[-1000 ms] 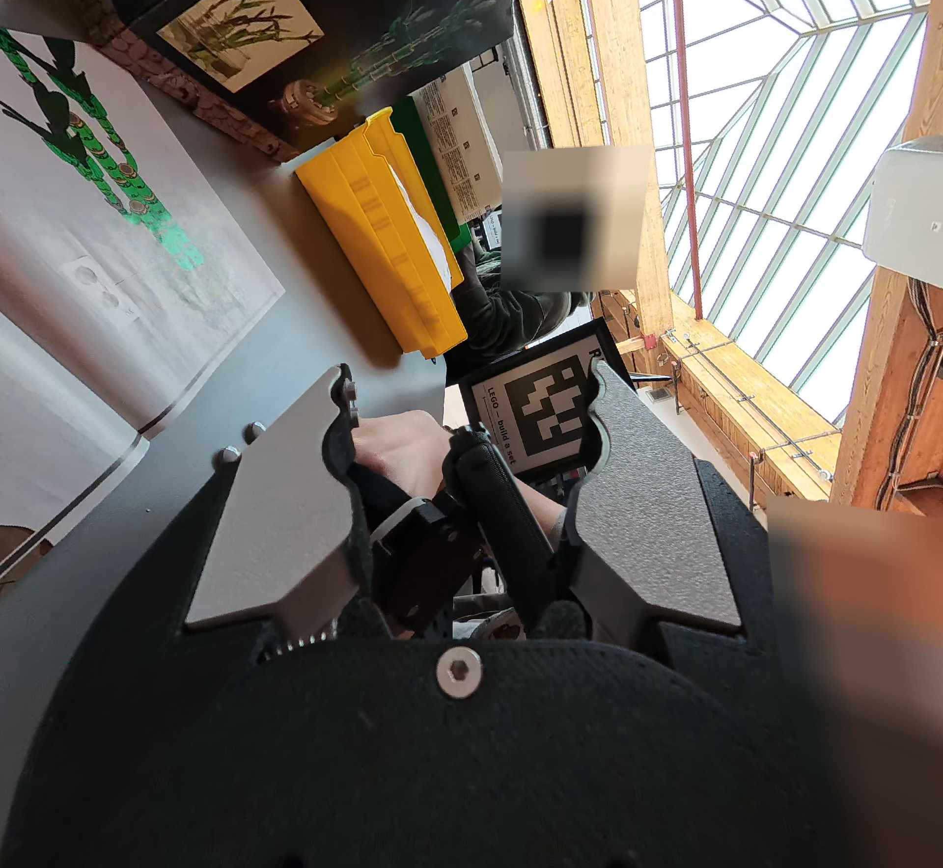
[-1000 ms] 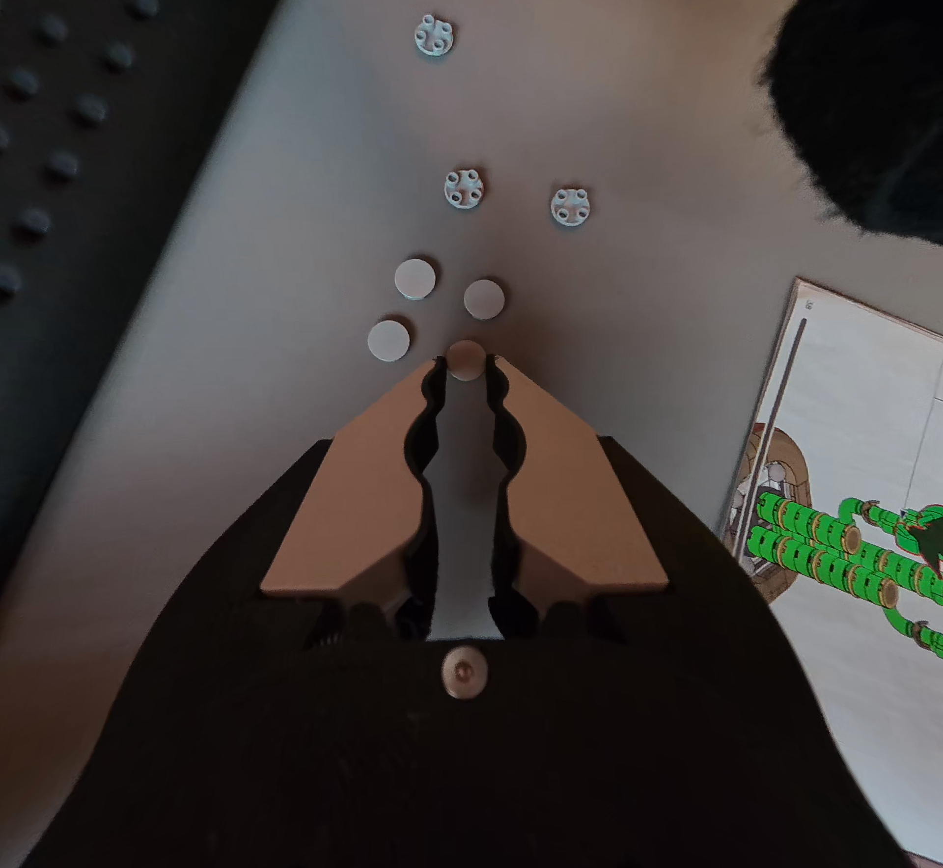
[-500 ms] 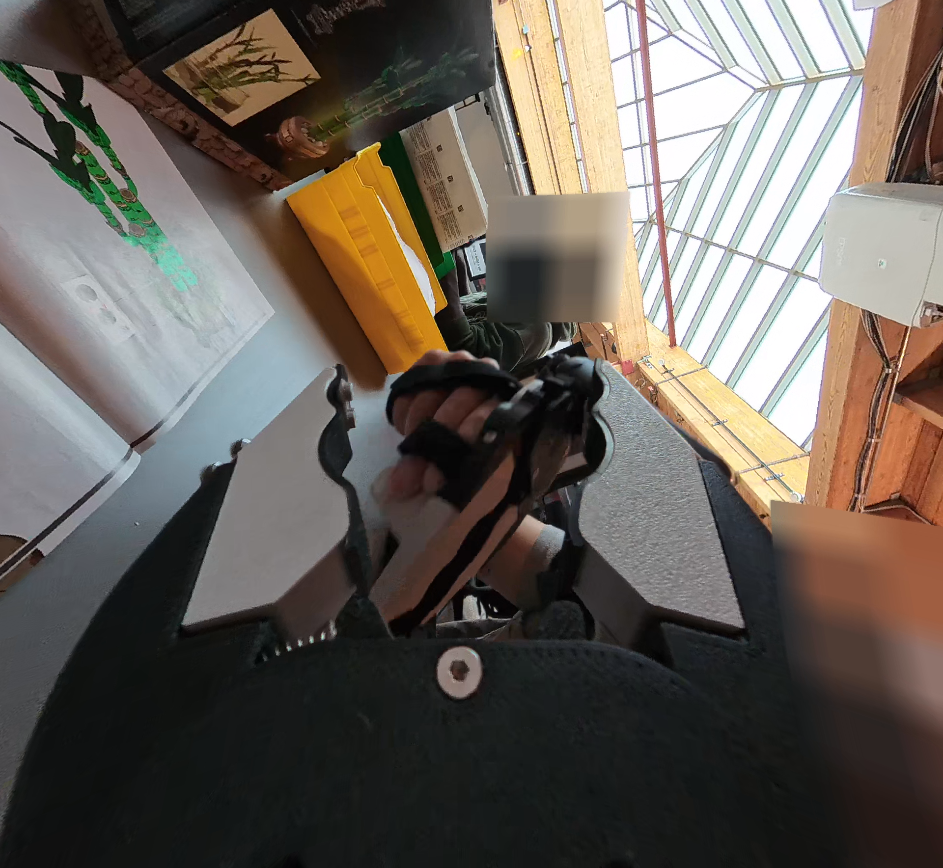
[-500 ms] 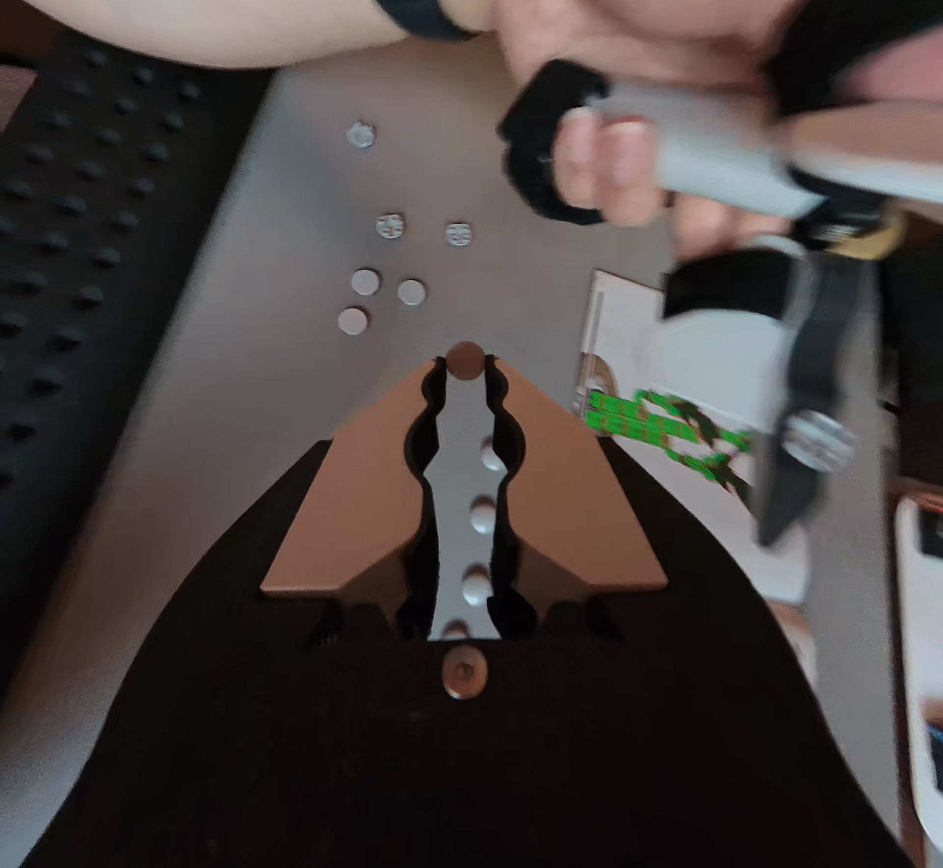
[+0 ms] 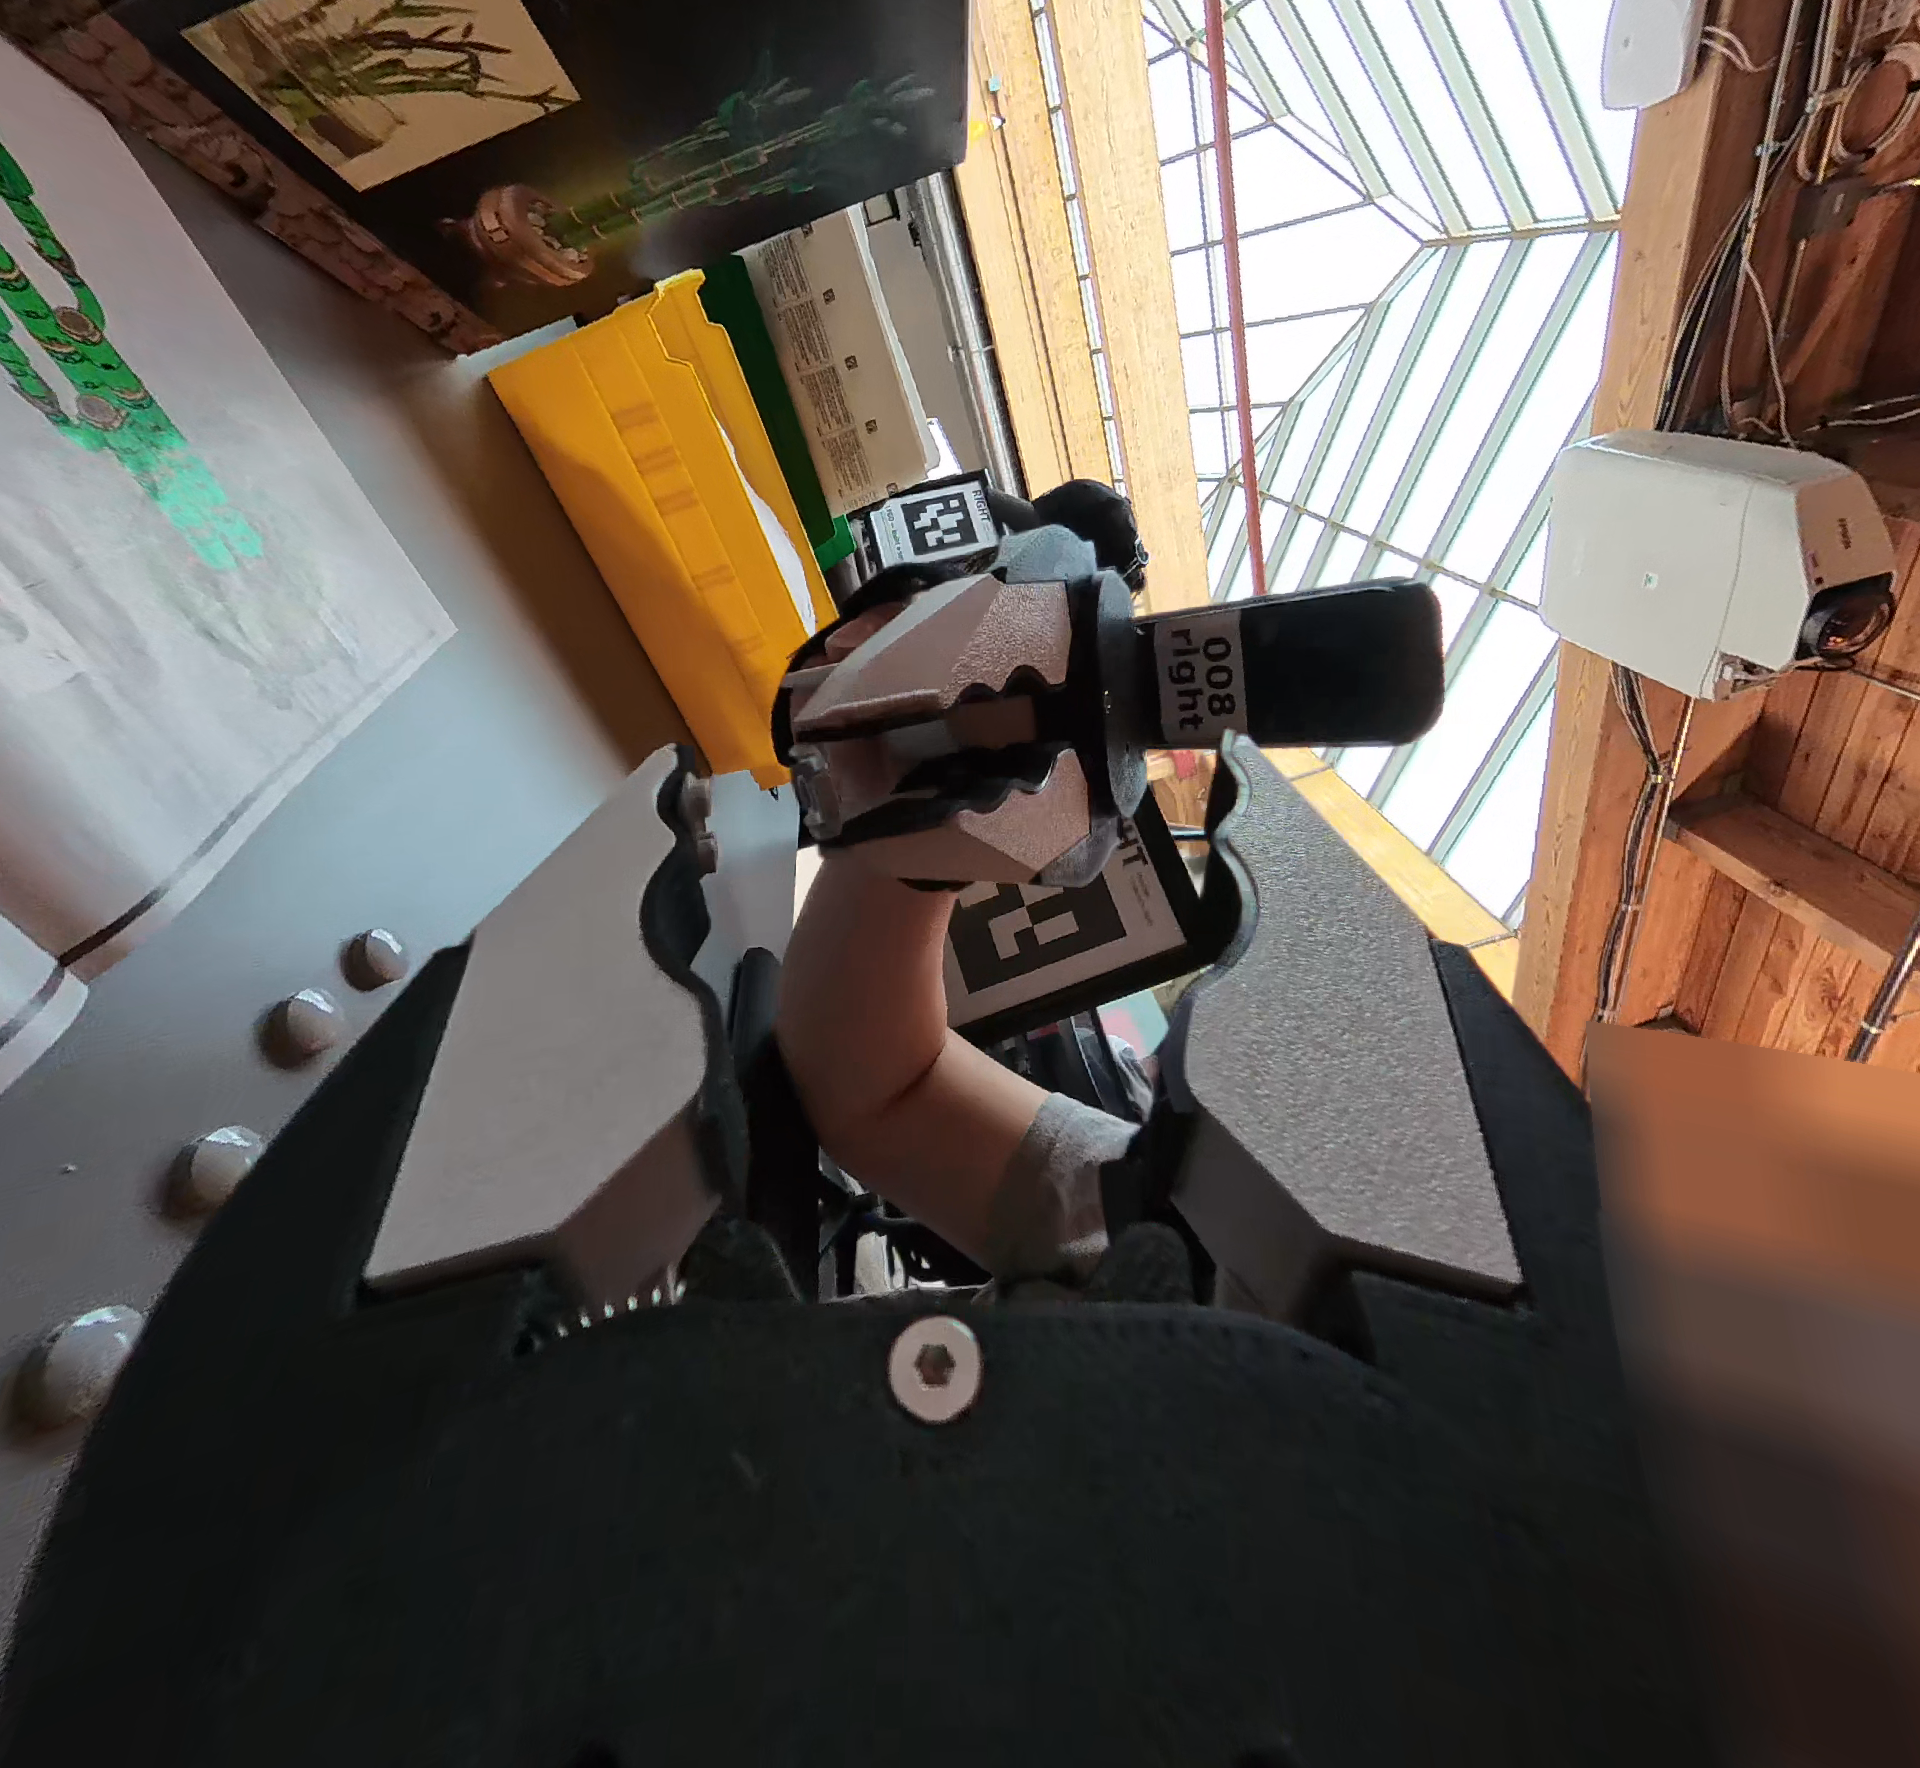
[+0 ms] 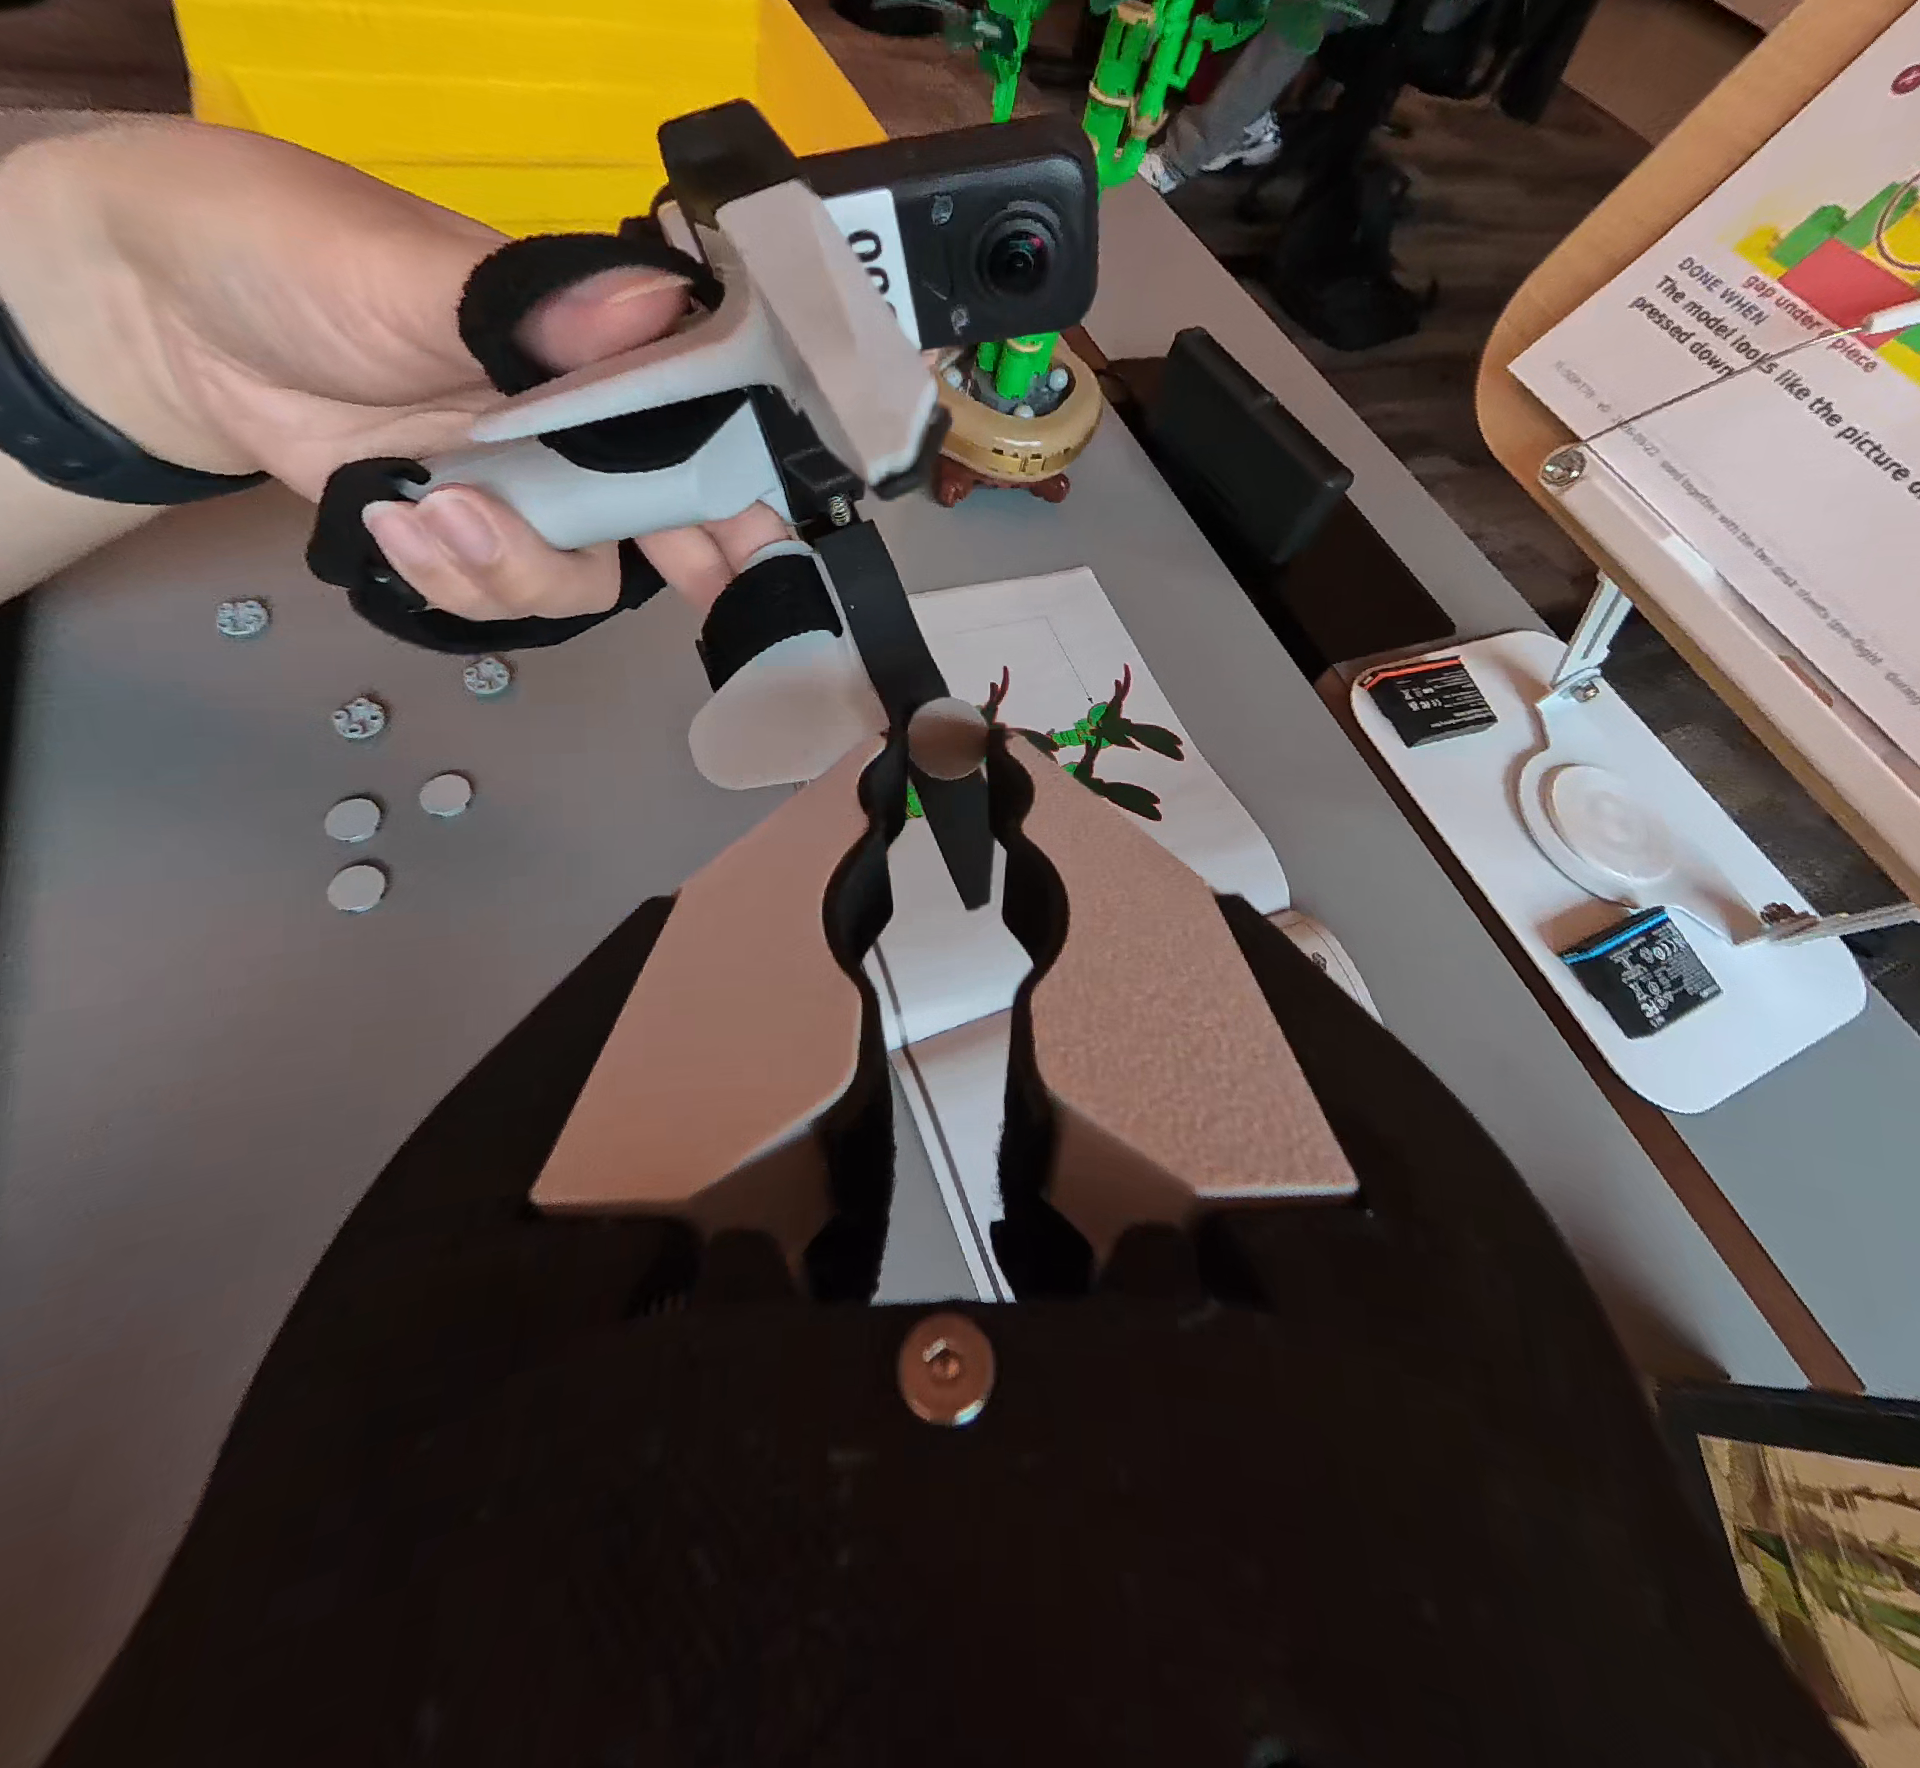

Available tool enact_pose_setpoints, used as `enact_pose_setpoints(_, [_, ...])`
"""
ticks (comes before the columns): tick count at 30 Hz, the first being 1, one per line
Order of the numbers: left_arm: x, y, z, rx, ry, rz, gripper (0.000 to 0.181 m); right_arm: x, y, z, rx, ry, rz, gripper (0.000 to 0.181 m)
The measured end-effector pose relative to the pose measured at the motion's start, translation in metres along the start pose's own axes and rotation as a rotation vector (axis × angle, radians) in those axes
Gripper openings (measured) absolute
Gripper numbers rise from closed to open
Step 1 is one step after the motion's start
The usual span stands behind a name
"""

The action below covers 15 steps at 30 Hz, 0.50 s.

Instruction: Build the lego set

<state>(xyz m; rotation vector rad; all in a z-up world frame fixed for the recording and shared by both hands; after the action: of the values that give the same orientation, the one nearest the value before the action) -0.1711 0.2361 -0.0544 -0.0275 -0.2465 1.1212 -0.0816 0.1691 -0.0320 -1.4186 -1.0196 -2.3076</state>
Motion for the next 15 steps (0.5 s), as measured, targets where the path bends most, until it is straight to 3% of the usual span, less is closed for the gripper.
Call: enact_pose_setpoints(15, [0.0027,0.0006,0.0013,-0.032,0.004,0.043,0.094,0.0062,-0.0106,-0.0069,-0.133,0.021,-0.081,0.014])
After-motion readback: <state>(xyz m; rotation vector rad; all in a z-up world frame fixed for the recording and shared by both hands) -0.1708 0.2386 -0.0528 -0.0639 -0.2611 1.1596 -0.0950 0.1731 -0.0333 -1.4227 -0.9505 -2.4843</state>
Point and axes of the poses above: each gripper's, where its closed fingertips meet, y back along the fingers, x out of its top, z = x × y across the jaws, the point moved 8 cm from there along y, back along the fingers, and after that the axes turned 6 degrees about y, right-handed, at the moved point
